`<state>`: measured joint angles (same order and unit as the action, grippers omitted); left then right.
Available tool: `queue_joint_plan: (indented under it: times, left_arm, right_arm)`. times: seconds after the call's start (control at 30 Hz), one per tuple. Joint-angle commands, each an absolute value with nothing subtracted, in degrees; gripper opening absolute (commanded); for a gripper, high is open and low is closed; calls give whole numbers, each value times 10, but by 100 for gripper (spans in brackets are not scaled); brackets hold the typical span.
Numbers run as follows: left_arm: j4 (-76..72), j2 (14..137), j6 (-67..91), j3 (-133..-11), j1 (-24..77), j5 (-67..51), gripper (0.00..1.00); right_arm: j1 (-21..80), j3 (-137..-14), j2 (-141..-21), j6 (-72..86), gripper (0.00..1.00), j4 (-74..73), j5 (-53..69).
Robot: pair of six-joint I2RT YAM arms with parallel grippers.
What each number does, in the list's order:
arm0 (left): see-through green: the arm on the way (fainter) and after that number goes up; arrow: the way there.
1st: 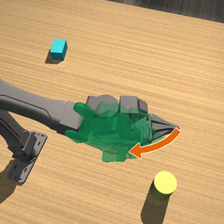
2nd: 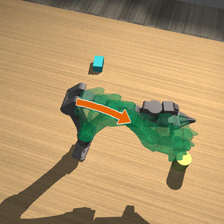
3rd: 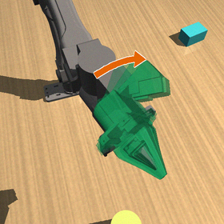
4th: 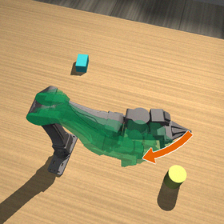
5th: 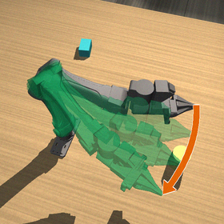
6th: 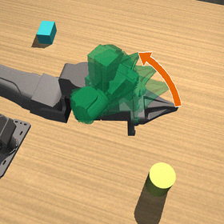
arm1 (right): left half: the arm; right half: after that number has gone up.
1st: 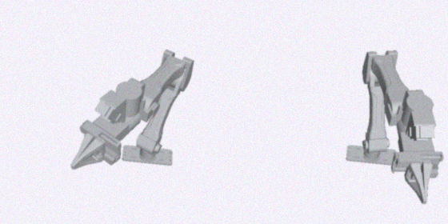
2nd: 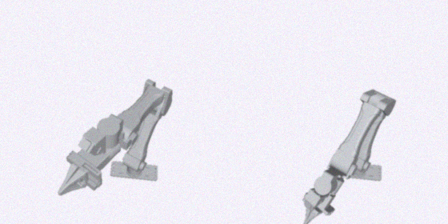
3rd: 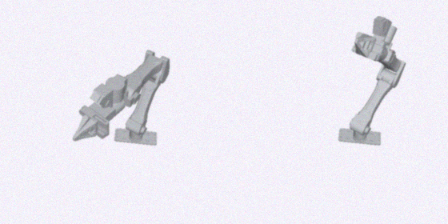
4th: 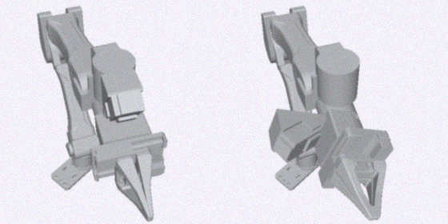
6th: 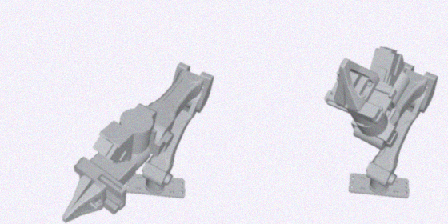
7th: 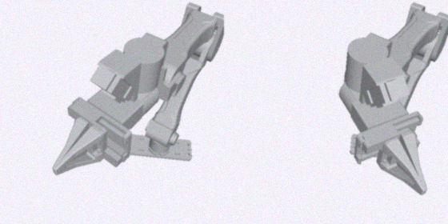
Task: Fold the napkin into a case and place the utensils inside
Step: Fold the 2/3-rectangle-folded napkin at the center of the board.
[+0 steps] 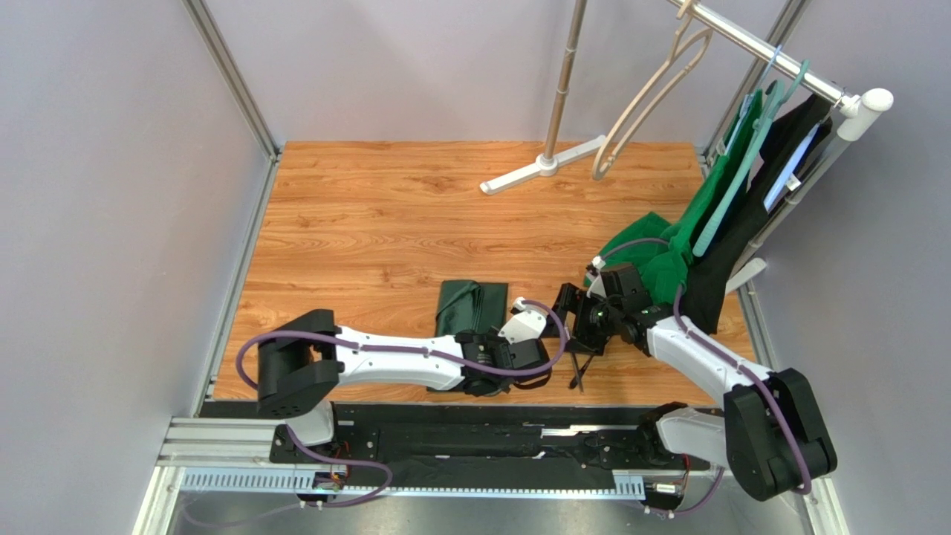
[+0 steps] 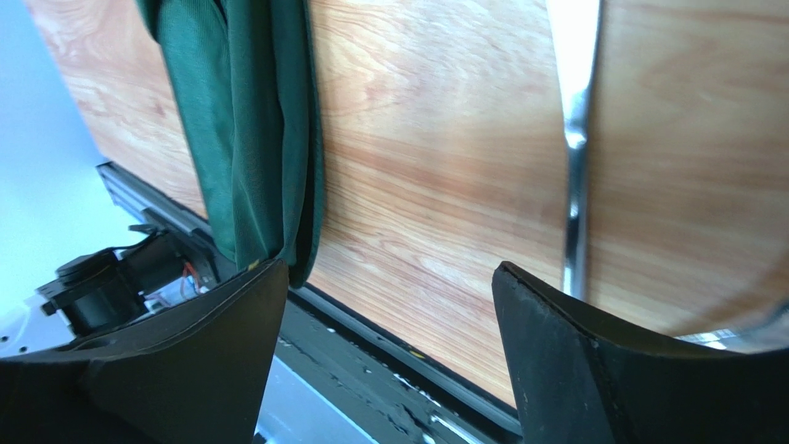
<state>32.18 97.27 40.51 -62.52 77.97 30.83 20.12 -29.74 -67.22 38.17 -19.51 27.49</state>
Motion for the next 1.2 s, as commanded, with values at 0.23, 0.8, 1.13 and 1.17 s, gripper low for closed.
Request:
queue_joint_plan:
  times: [0.23,0.8,1.13,1.17]
  left_arm:
    - [319,904,426,-602,783,325,6]
    - [314,853,422,-577,782,330,5]
    - [303,827,422,-555,782,330,5]
    - [303,825,420,-554,783,330,5]
  right_arm:
    - [243,-332,-771,475,86,-24,333]
    - [319,-325,-924,589,85,189,323]
    - [323,-348,-988,589,78,240,298]
    - [323,-351,-994,586,77,239,290]
